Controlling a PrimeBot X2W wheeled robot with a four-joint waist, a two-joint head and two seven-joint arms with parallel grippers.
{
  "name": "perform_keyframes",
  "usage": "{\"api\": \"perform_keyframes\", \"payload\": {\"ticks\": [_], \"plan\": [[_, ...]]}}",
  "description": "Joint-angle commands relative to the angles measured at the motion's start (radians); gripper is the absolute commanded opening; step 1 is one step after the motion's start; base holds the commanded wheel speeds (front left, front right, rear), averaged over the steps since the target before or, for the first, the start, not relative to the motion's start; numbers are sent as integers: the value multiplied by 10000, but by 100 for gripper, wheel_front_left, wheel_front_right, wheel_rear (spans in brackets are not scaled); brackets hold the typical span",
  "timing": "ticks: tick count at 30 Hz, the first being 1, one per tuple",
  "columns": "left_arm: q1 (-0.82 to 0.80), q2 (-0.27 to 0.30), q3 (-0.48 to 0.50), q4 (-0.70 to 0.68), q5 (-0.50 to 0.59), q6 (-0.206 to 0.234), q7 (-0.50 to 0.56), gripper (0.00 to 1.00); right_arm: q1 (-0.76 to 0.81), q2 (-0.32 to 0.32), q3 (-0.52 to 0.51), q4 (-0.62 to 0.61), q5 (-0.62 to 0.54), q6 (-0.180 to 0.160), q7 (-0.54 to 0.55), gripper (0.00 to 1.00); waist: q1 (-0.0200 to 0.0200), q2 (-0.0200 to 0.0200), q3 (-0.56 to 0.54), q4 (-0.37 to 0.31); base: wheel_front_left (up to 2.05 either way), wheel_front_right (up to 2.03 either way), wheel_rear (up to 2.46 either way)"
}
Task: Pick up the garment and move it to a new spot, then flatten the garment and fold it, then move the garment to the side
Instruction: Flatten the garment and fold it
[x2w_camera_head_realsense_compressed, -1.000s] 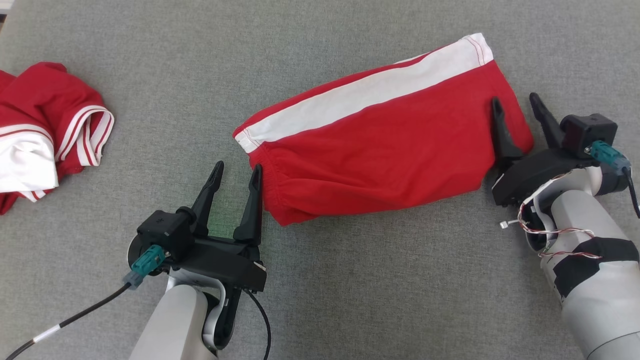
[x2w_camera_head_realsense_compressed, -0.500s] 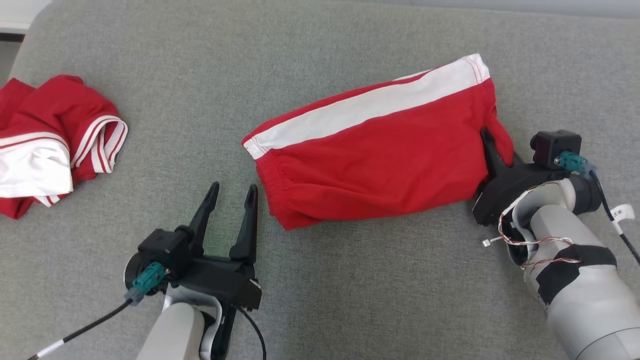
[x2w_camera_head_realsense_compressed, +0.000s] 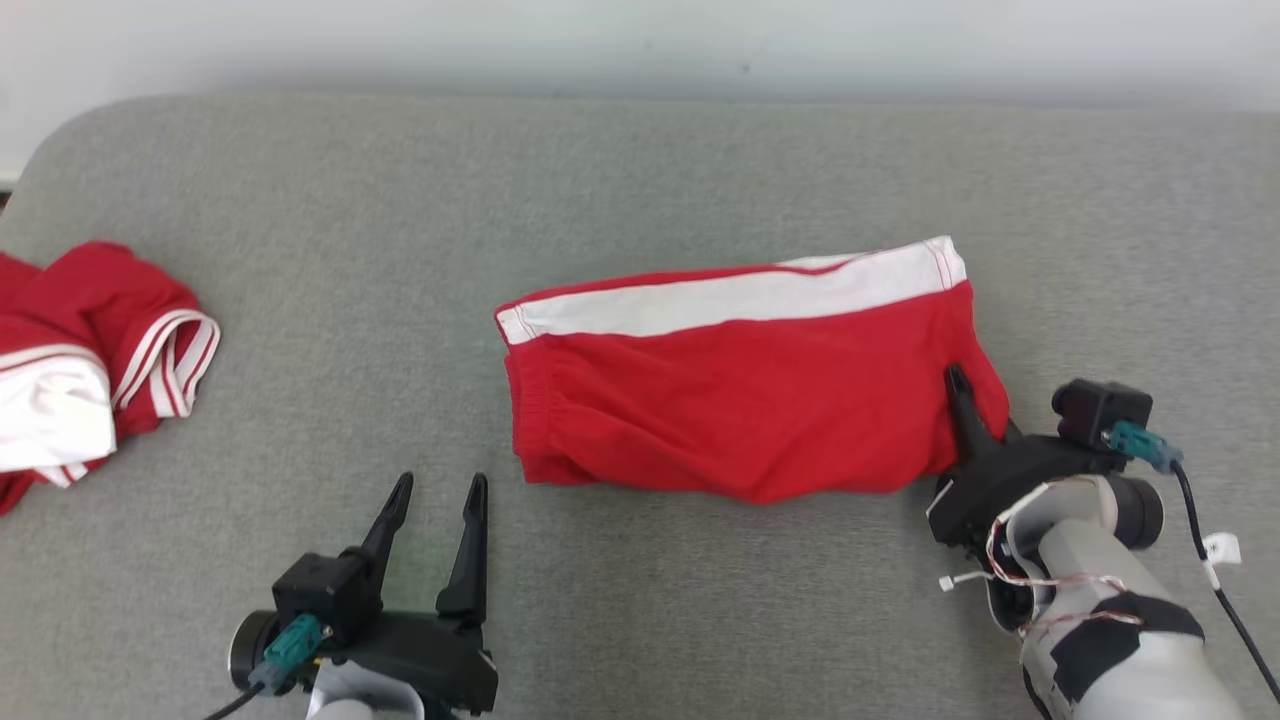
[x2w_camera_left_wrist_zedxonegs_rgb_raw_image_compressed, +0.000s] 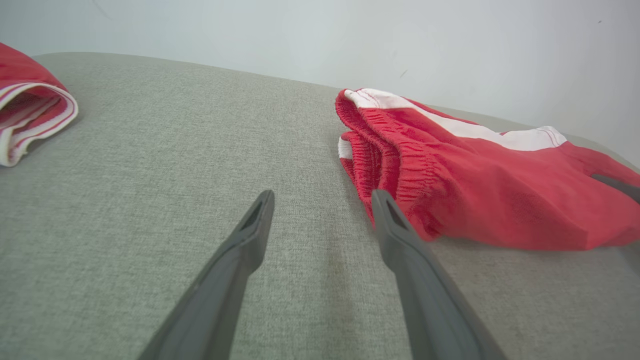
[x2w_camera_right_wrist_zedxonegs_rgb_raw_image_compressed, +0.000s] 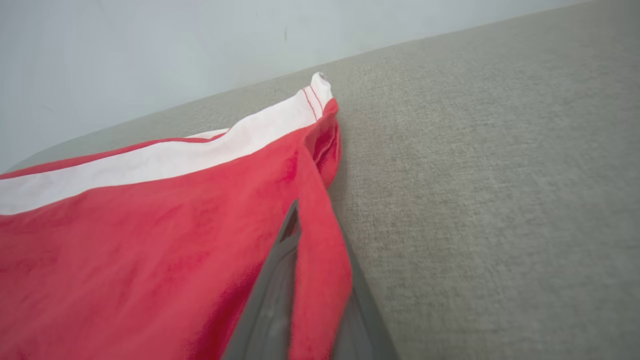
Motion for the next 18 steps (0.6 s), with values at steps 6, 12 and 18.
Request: {"api": "perform_keyframes", "payload": {"ticks": [6, 12, 18], "plan": [[685, 9, 257, 34, 169, 23, -30, 100, 1097, 111, -690, -550, -94, -21, -30, 0, 0, 0, -929, -782, 0, 0, 0], [1026, 9, 357, -6, 113, 23, -30, 100, 1486, -2, -1159, -882, -514, -21, -28, 0, 0, 0, -1079, -853, 0, 0, 0], [1174, 11, 357, 84, 91, 23, -30, 100, 1203, 380, -860, -2043, -1331, -21, -24, 0, 0, 0, -1097, -793, 0, 0, 0]]}}
